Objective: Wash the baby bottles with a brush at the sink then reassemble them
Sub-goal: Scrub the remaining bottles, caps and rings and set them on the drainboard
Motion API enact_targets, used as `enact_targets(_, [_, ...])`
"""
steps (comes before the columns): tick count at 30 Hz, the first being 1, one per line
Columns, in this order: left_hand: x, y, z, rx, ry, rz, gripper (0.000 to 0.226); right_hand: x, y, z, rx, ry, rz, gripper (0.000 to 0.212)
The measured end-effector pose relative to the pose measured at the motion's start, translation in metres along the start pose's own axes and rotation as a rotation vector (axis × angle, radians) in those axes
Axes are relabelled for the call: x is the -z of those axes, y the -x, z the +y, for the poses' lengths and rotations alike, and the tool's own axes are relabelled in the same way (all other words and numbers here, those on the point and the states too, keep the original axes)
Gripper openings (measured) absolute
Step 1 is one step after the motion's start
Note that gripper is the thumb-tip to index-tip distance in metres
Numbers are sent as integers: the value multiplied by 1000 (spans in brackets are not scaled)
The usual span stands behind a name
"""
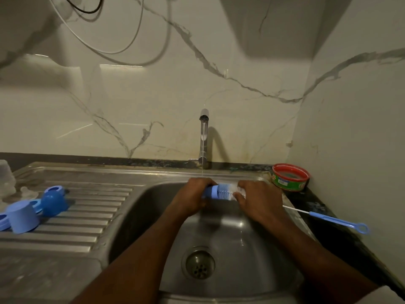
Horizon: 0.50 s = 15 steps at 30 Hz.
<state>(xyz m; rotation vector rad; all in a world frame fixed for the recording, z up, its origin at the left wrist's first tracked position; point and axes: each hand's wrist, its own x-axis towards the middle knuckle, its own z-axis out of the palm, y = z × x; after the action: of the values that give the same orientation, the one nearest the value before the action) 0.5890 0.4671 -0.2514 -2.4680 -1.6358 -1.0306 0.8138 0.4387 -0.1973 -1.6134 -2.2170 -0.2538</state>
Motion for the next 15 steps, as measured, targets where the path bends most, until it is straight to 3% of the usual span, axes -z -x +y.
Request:
enact_targets(4, [3,1,-10,-19,-103,130,53,-9,-1,-9,82,-100,-85,44])
enact_targets(8, [-10,4,-5,42,16,-64,64,-6,-1,-10,107,-23,-9,44])
enact_targets(11, [-9,6,2,46,44,-142,54,-2,0,-3,61,-7,5,39])
enact_targets(15, [9,8,-7,148,-75,65,42,5,-1,1,57,-55,-6,41])
